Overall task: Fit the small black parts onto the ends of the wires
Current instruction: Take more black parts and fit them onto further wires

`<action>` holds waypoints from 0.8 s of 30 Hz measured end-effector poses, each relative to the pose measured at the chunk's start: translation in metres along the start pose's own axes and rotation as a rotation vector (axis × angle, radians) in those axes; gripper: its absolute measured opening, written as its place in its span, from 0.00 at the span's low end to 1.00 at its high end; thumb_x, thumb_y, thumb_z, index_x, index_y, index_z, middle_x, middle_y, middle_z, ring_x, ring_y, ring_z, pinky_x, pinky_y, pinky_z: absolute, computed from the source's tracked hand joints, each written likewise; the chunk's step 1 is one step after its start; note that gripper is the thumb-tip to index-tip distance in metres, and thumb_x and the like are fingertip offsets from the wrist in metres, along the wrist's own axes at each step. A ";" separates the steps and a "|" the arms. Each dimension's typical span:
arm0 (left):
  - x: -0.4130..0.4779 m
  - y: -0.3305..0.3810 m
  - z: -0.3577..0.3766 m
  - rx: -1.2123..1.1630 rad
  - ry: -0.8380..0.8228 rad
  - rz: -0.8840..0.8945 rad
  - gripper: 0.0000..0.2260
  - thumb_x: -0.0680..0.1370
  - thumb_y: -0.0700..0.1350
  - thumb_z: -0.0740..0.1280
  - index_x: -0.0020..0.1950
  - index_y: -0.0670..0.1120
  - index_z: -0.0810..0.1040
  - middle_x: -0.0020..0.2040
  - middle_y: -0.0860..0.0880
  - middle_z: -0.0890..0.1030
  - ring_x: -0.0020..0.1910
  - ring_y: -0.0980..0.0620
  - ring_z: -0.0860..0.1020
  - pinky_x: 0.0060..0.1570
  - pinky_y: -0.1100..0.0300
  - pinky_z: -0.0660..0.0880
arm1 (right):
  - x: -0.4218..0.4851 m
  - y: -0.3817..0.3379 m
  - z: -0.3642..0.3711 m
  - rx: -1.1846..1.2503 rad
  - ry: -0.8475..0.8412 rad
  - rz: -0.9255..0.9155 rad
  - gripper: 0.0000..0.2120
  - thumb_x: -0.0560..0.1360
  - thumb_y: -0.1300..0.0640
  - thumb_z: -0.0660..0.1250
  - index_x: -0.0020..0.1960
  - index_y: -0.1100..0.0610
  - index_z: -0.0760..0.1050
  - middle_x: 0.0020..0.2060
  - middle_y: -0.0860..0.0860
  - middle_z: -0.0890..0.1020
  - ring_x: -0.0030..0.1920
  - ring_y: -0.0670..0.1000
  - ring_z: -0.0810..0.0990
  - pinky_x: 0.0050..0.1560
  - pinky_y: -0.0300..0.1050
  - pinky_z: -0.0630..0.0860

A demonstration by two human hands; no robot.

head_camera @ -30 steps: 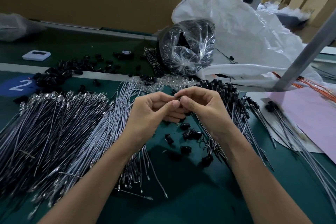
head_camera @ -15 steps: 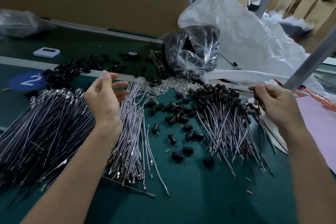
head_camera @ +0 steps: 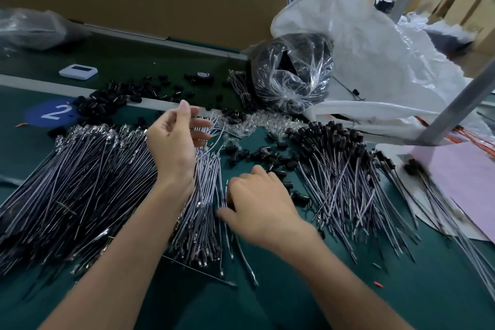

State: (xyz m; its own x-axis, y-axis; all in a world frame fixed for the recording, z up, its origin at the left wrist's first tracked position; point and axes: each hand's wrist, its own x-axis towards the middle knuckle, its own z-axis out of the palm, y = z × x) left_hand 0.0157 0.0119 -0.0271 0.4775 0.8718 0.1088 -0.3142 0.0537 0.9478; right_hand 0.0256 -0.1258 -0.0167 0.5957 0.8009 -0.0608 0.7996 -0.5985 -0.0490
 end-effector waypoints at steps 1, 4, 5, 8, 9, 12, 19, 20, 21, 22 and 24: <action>0.000 0.000 0.000 -0.002 0.005 -0.001 0.13 0.83 0.49 0.62 0.46 0.44 0.81 0.36 0.48 0.84 0.30 0.51 0.80 0.29 0.64 0.75 | 0.001 -0.002 0.003 0.000 0.016 0.008 0.15 0.79 0.47 0.63 0.41 0.57 0.69 0.38 0.51 0.72 0.47 0.54 0.62 0.50 0.50 0.60; -0.001 -0.001 0.001 0.005 -0.002 -0.006 0.13 0.83 0.49 0.62 0.45 0.45 0.82 0.36 0.47 0.84 0.30 0.50 0.80 0.30 0.63 0.75 | 0.003 -0.003 0.008 0.133 -0.029 0.034 0.11 0.77 0.54 0.63 0.38 0.59 0.73 0.34 0.53 0.75 0.46 0.58 0.70 0.46 0.50 0.66; -0.001 -0.002 0.001 0.008 -0.007 -0.007 0.13 0.83 0.49 0.62 0.44 0.45 0.82 0.36 0.47 0.84 0.30 0.51 0.80 0.30 0.63 0.75 | 0.002 -0.003 0.008 0.201 -0.029 0.053 0.10 0.76 0.54 0.64 0.41 0.61 0.77 0.35 0.55 0.79 0.45 0.59 0.75 0.46 0.50 0.72; -0.002 -0.003 0.001 0.013 -0.018 -0.013 0.13 0.83 0.49 0.62 0.45 0.45 0.82 0.37 0.47 0.84 0.31 0.51 0.80 0.31 0.63 0.75 | 0.001 0.004 0.005 0.394 -0.005 0.147 0.10 0.75 0.54 0.66 0.43 0.60 0.81 0.38 0.55 0.84 0.41 0.56 0.81 0.44 0.52 0.80; -0.002 -0.003 0.001 0.017 -0.020 -0.015 0.13 0.83 0.49 0.62 0.45 0.45 0.82 0.37 0.47 0.84 0.31 0.51 0.80 0.31 0.63 0.75 | 0.002 0.008 0.004 0.467 0.000 0.168 0.09 0.75 0.54 0.67 0.41 0.58 0.80 0.38 0.54 0.84 0.41 0.55 0.81 0.43 0.52 0.80; -0.002 -0.005 0.001 0.025 -0.018 -0.015 0.13 0.82 0.49 0.63 0.45 0.45 0.82 0.36 0.48 0.84 0.31 0.51 0.80 0.31 0.64 0.75 | 0.004 0.020 0.000 0.724 -0.001 0.189 0.06 0.75 0.54 0.71 0.40 0.51 0.77 0.38 0.49 0.84 0.38 0.47 0.81 0.41 0.45 0.80; 0.000 0.002 -0.001 0.062 0.019 0.023 0.08 0.82 0.46 0.64 0.47 0.46 0.80 0.37 0.49 0.84 0.33 0.52 0.80 0.32 0.62 0.77 | 0.004 0.039 -0.001 1.188 0.216 0.187 0.06 0.75 0.63 0.71 0.46 0.53 0.83 0.35 0.50 0.84 0.34 0.42 0.78 0.37 0.34 0.75; 0.004 0.009 -0.004 0.088 0.005 0.044 0.06 0.82 0.45 0.64 0.47 0.48 0.79 0.37 0.51 0.83 0.33 0.54 0.80 0.33 0.64 0.77 | 0.003 0.040 -0.001 1.233 0.249 0.190 0.06 0.76 0.63 0.70 0.44 0.54 0.83 0.34 0.50 0.83 0.33 0.42 0.78 0.35 0.33 0.73; 0.010 0.018 -0.009 0.139 -0.016 0.073 0.05 0.81 0.44 0.65 0.47 0.51 0.79 0.38 0.52 0.83 0.33 0.57 0.81 0.33 0.65 0.77 | 0.003 0.042 -0.002 1.267 0.280 0.197 0.05 0.76 0.63 0.70 0.44 0.56 0.83 0.33 0.50 0.83 0.32 0.42 0.78 0.35 0.33 0.73; 0.017 0.029 -0.018 0.232 -0.045 0.114 0.05 0.80 0.43 0.67 0.47 0.52 0.79 0.39 0.53 0.83 0.32 0.59 0.81 0.32 0.67 0.77 | 0.003 0.043 -0.002 1.286 0.313 0.201 0.04 0.76 0.62 0.70 0.44 0.57 0.83 0.32 0.50 0.83 0.32 0.43 0.78 0.34 0.33 0.73; 0.035 0.049 -0.040 0.584 -0.111 0.219 0.04 0.77 0.43 0.71 0.48 0.53 0.80 0.41 0.53 0.83 0.35 0.57 0.82 0.35 0.64 0.79 | 0.003 0.045 -0.001 1.281 0.374 0.196 0.05 0.76 0.59 0.71 0.43 0.58 0.82 0.32 0.51 0.83 0.31 0.45 0.78 0.34 0.36 0.74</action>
State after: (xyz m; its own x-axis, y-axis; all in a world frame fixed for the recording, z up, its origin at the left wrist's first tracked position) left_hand -0.0156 0.0643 0.0114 0.5449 0.7751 0.3198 0.0701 -0.4221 0.9038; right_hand 0.0631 -0.1504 -0.0185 0.8398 0.5354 0.0895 0.1899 -0.1354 -0.9724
